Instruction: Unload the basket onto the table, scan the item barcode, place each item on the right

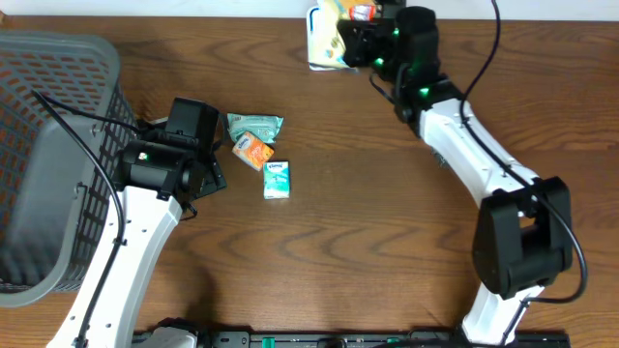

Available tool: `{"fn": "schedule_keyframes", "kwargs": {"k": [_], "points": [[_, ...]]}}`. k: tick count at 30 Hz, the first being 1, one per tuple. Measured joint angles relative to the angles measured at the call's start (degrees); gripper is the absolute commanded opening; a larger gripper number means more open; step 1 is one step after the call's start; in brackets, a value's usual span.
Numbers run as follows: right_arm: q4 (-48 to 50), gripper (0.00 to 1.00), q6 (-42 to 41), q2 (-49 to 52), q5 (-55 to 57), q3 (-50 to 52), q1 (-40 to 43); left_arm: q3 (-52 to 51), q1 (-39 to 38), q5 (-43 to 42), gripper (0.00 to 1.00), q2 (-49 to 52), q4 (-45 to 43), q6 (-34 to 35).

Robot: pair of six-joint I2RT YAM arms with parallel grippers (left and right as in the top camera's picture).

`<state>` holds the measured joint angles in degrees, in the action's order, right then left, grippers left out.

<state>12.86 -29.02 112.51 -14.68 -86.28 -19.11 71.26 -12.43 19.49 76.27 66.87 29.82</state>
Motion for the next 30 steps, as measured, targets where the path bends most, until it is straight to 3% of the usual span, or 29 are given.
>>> {"fn": "schedule_keyframes", "kwargs": {"k": [7,14,30], "points": [[3.54,0.01,-2.64,11.50,5.57,-8.15,-1.05,0.00,0.00,-0.02,0.98,0.00,-0.02,0.00],[-8.96,0.01,-2.03,24.57,7.74,-26.40,-1.01,0.00,0.00,-0.02,0.97,0.00,0.00,0.00],[-16.26,0.01,4.74,25.83,11.17,-31.78,1.81,0.00,0.00,-0.02,0.97,0.00,0.00,0.00]]}}
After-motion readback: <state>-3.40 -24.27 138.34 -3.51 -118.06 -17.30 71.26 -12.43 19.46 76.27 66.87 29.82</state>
